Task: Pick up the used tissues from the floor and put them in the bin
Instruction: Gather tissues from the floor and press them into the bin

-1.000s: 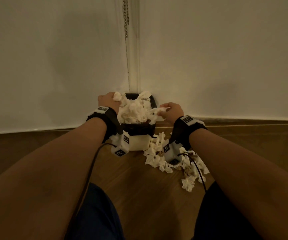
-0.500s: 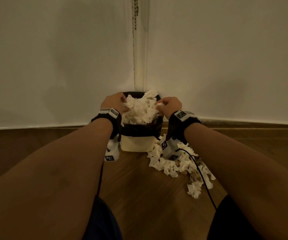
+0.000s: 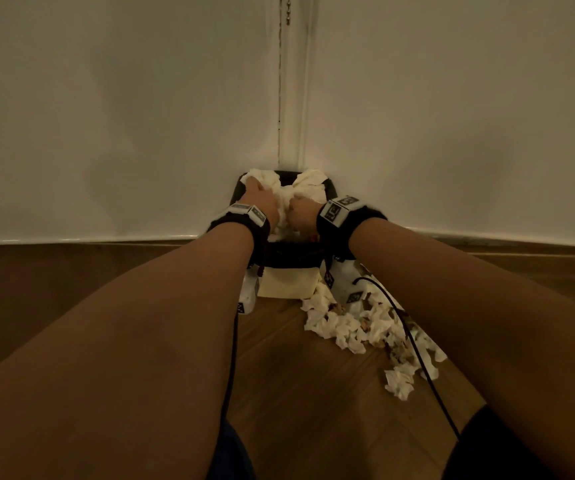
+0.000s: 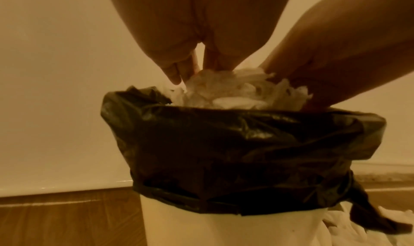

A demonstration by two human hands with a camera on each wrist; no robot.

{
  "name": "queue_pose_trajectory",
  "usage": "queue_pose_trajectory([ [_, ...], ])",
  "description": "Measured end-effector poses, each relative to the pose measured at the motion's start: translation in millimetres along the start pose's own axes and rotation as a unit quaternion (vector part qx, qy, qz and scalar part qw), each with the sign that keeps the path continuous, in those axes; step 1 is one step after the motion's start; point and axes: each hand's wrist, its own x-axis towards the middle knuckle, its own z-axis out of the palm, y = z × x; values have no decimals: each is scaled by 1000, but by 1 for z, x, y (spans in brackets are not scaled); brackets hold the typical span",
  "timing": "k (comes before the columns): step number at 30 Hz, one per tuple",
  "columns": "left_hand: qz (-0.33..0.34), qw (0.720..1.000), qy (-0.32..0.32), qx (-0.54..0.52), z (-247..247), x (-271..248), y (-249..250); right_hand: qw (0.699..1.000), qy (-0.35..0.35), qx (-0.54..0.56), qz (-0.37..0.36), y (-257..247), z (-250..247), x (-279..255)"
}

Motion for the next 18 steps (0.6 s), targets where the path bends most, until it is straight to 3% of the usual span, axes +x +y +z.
queue_pose_trajectory([
  [1, -4, 1000, 22, -17, 8, 9, -1, 997, 3, -76, -8, 2, 1, 3],
  [2, -4, 998, -5, -56, 9, 11, -1, 992, 9, -127, -14, 4, 3, 3],
  [5, 38, 993, -43, -104, 21, 13, -5, 983, 15, -184, -2, 2, 14, 8],
  [7, 15, 990, -41, -133, 21, 3, -5, 985, 0, -162, 52, -2, 15, 6],
  [10, 3, 979, 4, -206, 18, 4, -3, 993, -25, -117, 5, -1, 8, 0],
  [14, -16, 976, 70, -206, 10, 1, -1, 986, 59, -151, -30, -2, -8, -22],
  [18, -4, 967, 137, -213, 6, -18, -3, 990, 108, -34, -82, -3, -22, -57],
])
